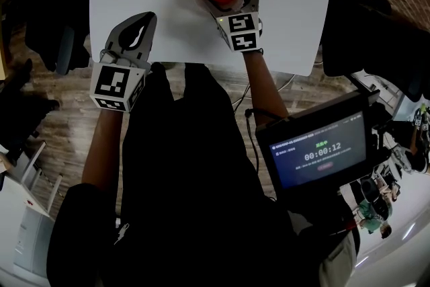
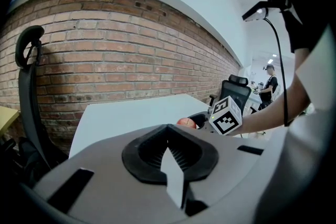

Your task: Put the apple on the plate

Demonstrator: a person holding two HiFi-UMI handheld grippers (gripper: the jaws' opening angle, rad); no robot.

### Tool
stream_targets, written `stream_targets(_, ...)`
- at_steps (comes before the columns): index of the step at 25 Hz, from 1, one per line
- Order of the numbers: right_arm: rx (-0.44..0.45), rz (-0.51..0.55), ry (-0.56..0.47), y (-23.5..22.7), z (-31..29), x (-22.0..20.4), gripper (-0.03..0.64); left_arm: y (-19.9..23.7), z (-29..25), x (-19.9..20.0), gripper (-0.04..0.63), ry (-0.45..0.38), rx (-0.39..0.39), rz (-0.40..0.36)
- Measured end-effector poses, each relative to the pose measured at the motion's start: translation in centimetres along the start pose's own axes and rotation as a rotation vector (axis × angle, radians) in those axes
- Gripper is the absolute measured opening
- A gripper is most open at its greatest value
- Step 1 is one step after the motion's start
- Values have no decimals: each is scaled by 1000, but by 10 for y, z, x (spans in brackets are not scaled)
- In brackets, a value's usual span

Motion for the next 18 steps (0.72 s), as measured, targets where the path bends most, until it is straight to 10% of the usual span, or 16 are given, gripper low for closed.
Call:
stream_targets(13, -69, -41, -87, 7, 40, 30, 406, -9, -3, 19, 6, -45, -91, -55)
stream_targets(18, -147, -73, -175, 14, 83, 57, 158, -16, 6, 38, 6, -73, -130, -90)
Point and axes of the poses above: the fingertips, and each gripper's own axes: z backward along the fingers, y to its left, x out of its top, the point moved 5 cm from there along z, backward along the fingers, and after that the axes turned 7 degrees about -y, right-handed, at the moved point
